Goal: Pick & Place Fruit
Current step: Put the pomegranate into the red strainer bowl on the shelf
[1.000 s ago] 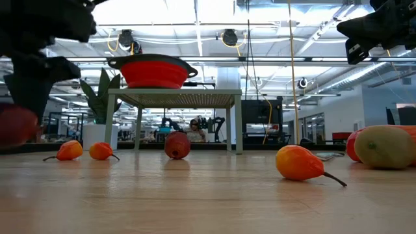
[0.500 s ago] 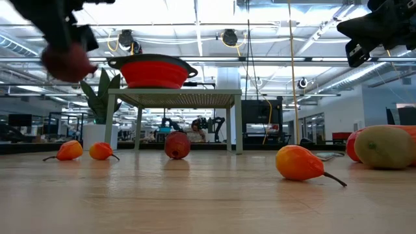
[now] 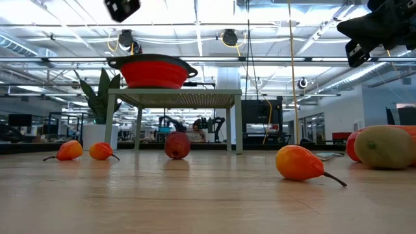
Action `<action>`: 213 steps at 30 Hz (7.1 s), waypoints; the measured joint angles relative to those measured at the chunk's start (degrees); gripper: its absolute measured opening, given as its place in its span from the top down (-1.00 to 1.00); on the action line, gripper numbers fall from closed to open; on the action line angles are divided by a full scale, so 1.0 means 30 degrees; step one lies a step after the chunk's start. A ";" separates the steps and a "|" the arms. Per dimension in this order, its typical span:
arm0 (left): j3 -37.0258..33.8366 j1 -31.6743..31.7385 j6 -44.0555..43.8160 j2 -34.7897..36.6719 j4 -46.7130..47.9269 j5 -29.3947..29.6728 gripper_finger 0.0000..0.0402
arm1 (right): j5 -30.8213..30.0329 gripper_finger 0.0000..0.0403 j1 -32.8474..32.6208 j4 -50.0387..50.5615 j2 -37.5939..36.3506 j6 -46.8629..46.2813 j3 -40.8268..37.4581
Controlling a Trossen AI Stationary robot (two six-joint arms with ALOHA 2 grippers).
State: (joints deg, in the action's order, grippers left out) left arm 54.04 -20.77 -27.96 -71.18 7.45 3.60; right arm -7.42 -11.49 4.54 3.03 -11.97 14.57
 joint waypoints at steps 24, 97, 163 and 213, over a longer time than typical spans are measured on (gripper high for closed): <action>-0.3610 0.2110 0.0262 -0.1421 -1.1055 -0.1760 0.05 | 0.0000 1.00 0.0001 0.0022 -0.0007 0.0204 0.0000; -0.8816 0.1231 0.7215 -0.0969 -3.2372 -0.7192 0.05 | -0.0080 1.00 0.0007 0.0139 -0.0007 0.0226 0.0000; -0.0779 -0.0786 2.0191 -0.0976 -0.8388 1.4996 0.05 | -0.0109 1.00 0.0007 0.0146 -0.0007 0.0229 0.0000; 0.2047 0.3303 1.3597 -0.0443 -0.4482 1.8772 0.05 | -0.1515 1.00 0.0007 0.0157 0.0000 0.1224 0.0000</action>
State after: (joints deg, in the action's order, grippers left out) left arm 60.18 -10.86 12.83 -72.51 -6.00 59.92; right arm -11.97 -11.46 5.01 3.03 -8.29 14.57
